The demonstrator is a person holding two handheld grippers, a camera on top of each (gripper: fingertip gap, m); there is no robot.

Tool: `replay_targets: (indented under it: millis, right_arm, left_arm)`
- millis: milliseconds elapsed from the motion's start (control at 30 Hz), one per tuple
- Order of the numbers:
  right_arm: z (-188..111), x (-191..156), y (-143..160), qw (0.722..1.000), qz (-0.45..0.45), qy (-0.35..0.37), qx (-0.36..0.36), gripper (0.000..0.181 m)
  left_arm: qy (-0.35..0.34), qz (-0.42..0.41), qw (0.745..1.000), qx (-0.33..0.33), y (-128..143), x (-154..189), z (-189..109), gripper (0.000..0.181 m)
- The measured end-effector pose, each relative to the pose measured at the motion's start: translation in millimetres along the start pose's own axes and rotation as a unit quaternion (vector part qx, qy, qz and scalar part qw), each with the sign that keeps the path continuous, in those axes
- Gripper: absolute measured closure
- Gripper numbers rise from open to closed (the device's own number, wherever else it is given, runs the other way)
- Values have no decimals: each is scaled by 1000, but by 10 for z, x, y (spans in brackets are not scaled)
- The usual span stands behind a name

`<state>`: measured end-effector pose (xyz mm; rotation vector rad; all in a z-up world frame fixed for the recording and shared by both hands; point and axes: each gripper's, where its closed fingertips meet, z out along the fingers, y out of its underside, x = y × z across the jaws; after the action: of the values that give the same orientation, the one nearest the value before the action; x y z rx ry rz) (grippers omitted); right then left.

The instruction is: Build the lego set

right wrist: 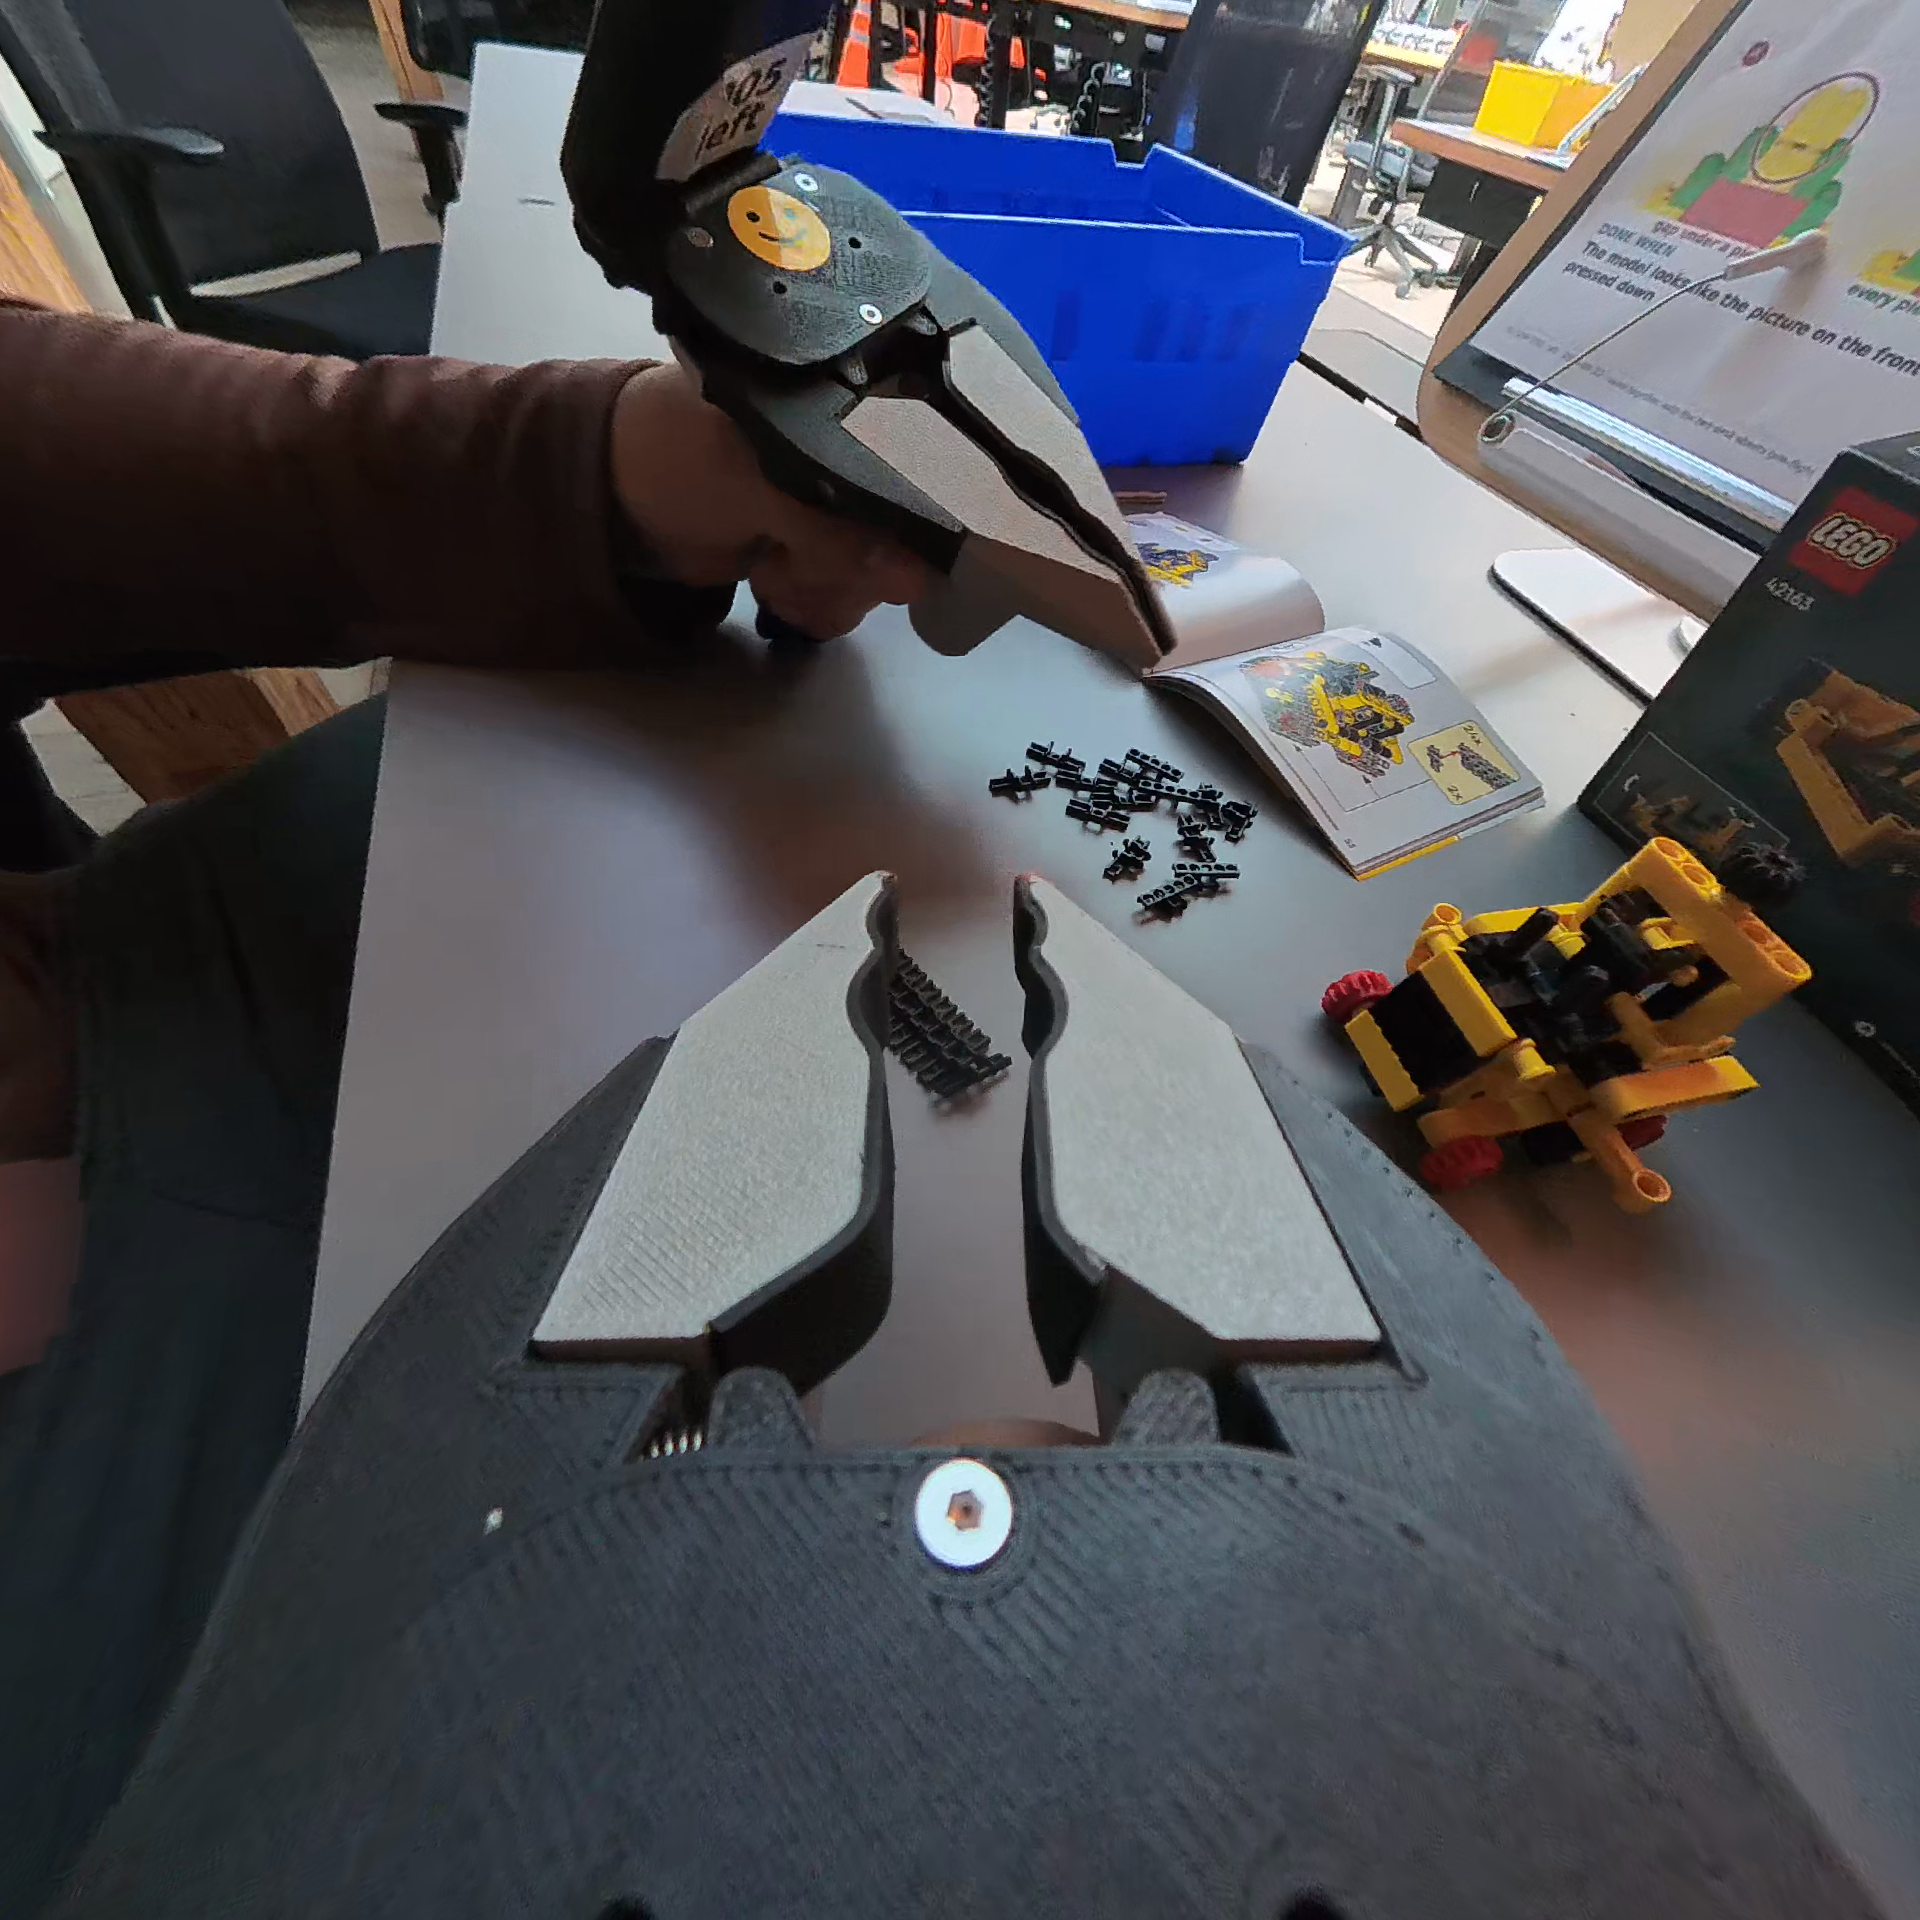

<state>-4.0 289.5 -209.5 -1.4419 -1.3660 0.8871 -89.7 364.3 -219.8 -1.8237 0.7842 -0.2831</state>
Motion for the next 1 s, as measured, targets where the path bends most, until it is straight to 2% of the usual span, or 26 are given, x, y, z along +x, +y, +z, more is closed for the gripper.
replay_targets:
  millis: [433,633,800,1000]
  right_arm:
    - [45,17,20,1000,-11,6,-11,162]
    - [84,17,51,1000,-18,9,-24,162]
    - [129,-51,82,998,-53,14,-40,164]
    - [144,-57,96,997,-62,20,-47,166]
  left_arm:
    - [30,-13,998,-47,122,49,97,173]
    - [100,3,988,-115,300,254,196,162]
    - [107,14,982,-156,413,294,254,161]
    - [121,50,979,-153,395,406,283,181]
